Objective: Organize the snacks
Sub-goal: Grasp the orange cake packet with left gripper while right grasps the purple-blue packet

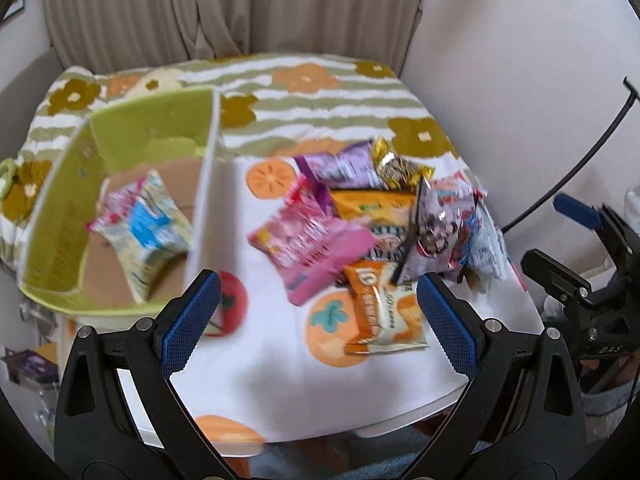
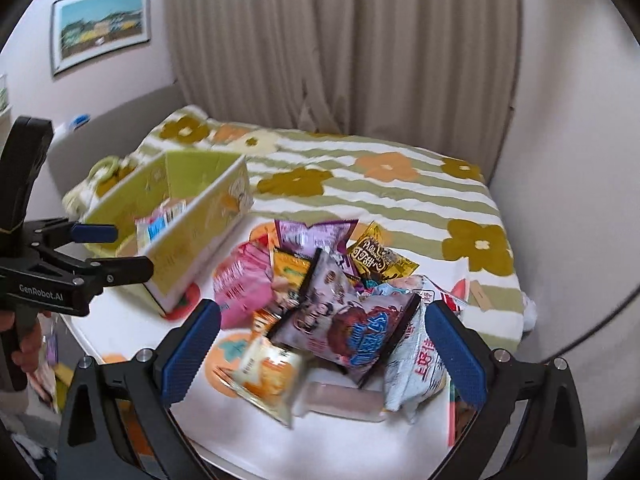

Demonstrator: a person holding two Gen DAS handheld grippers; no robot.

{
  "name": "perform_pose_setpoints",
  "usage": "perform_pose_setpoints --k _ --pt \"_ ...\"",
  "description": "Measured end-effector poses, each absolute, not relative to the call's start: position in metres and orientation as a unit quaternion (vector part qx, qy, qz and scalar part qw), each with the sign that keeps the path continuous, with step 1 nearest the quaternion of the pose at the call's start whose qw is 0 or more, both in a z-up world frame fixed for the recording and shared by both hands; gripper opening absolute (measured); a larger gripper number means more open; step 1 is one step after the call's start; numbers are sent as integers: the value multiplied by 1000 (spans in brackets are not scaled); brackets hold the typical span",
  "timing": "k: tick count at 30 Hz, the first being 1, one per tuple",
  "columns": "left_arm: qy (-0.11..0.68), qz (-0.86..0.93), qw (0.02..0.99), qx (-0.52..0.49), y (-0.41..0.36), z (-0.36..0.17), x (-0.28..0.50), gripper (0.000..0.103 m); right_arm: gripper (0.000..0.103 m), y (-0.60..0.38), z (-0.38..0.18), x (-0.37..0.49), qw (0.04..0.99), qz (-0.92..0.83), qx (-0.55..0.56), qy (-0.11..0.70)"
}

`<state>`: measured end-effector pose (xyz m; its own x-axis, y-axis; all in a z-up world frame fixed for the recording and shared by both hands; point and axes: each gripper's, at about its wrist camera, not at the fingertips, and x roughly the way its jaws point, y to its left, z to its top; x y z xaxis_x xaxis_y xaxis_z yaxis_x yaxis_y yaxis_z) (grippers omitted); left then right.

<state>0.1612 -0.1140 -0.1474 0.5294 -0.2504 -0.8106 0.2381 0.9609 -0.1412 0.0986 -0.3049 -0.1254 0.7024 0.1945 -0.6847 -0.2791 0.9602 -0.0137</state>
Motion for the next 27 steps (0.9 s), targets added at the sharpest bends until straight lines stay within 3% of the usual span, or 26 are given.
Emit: perform_pose_setpoints --k 12,23,24,27 --pt "537 -161 828 4 -188 -254 179 98 102 -313 -218 130 876 182 -258 365" --pt "567 -171 806 3 -217 -292 192 97 101 -314 -260 136 837 202 -367 351" --pt "567 -169 806 3 -217 -294 193 95 101 -313 -262 135 834 201 -377 349" --pt "574 -172 801 -3 -214 -296 195 75 101 -309 -260 134 831 206 -391 339"
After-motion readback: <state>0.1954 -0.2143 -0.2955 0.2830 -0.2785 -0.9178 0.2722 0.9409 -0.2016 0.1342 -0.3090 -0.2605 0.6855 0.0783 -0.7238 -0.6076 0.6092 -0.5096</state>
